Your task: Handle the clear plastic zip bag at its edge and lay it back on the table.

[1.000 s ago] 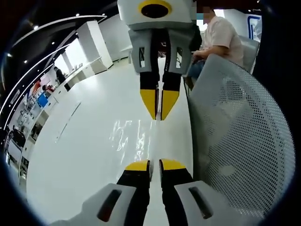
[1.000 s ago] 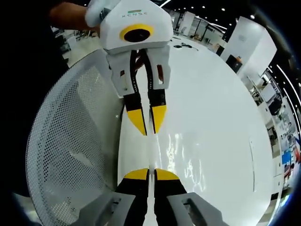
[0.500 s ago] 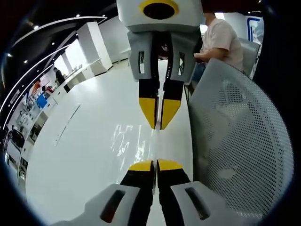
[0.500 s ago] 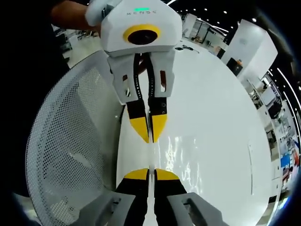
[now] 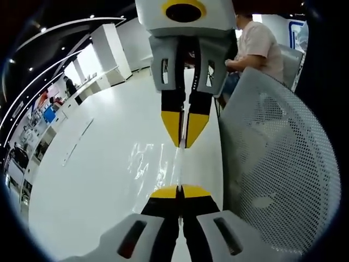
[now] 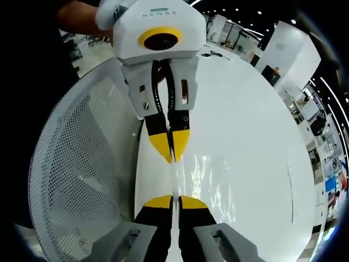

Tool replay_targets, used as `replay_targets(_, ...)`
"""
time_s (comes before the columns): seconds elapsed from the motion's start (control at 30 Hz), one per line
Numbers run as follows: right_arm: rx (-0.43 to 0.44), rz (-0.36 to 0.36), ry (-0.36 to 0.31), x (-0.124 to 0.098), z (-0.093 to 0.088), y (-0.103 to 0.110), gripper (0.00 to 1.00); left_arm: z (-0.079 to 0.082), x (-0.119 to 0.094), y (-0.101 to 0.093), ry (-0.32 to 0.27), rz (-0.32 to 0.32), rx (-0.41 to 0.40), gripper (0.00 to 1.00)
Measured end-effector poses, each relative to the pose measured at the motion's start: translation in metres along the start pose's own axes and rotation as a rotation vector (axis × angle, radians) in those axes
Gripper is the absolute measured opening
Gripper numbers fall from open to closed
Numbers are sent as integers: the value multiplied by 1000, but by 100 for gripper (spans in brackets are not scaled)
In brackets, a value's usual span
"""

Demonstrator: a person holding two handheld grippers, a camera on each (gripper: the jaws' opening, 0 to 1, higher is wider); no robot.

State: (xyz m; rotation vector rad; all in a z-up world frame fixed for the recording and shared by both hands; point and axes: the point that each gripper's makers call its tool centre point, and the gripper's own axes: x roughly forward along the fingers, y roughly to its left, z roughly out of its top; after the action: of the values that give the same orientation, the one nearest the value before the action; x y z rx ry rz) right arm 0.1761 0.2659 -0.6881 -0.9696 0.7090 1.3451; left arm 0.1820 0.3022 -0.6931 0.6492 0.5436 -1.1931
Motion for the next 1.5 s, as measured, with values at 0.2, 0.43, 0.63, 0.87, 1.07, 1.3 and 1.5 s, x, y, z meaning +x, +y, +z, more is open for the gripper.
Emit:
replay_targets(0.2,5,-3,7,-2,-4,0,0,-1,0,1,-2,-4,-5,0)
replay_targets(0.43,15,-9,15,-5,-10,-2,0,-1,0,2,-5,-5,-21,0)
replay_targets(0.63,20,-11,21,-6,-13,-2,0,-1,0,2,-3,-6,-22,0)
replay_targets(0.87,29,-15,23,-7,-16,-4,0,-2,-1,3,-3,-7,-26,0)
replay_targets(1.07,36,-15,28,-8,-19,-3,0,-3,0,2,1,-12,-25,0)
replay_targets(1.3,48,-18,29,-10,-23,-3,0,-2,0,2,2,-16,-26,0)
replay_targets(1.5,56,-15,35,-9,-29,-3,0,-1,0,-2,11,-21,-26,0)
